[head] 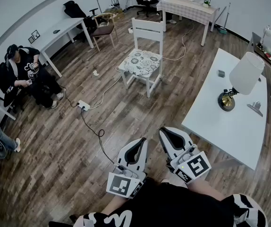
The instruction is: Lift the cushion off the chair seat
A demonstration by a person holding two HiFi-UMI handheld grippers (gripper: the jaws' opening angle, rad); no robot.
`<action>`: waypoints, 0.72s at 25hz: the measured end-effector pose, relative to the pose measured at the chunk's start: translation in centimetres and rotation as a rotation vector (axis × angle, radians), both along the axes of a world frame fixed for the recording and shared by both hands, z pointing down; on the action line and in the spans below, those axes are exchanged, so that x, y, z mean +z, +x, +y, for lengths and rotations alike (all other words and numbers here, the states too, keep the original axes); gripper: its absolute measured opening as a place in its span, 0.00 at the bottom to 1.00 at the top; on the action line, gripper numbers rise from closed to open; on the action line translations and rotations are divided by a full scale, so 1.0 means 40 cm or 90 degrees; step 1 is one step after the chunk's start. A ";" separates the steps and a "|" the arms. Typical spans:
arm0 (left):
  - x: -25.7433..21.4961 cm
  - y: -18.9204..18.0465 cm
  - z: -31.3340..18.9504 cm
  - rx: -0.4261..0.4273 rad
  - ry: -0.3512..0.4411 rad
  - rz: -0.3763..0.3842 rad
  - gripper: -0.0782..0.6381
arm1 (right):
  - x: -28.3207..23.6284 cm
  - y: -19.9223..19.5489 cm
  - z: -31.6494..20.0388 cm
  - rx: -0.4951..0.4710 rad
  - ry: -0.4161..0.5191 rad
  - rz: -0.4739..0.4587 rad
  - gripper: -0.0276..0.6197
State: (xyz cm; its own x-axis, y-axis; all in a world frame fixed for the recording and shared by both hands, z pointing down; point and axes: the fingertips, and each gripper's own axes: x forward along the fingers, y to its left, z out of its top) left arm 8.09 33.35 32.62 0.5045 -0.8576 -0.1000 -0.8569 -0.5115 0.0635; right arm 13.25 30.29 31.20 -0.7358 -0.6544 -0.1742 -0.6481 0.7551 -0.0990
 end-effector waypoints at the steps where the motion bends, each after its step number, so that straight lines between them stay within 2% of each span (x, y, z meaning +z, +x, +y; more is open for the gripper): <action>1: 0.001 -0.002 -0.003 0.000 0.000 0.000 0.11 | 0.001 -0.002 -0.003 0.000 -0.001 0.000 0.09; 18: 0.007 -0.047 -0.042 0.006 -0.003 0.004 0.11 | 0.016 -0.060 -0.041 -0.003 -0.006 0.008 0.09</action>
State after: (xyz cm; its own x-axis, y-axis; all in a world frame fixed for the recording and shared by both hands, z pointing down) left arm 6.21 31.67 32.91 0.5118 -0.8533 -0.0997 -0.8517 -0.5191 0.0713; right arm 10.84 28.66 31.85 -0.7408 -0.6527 -0.1587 -0.6460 0.7570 -0.0981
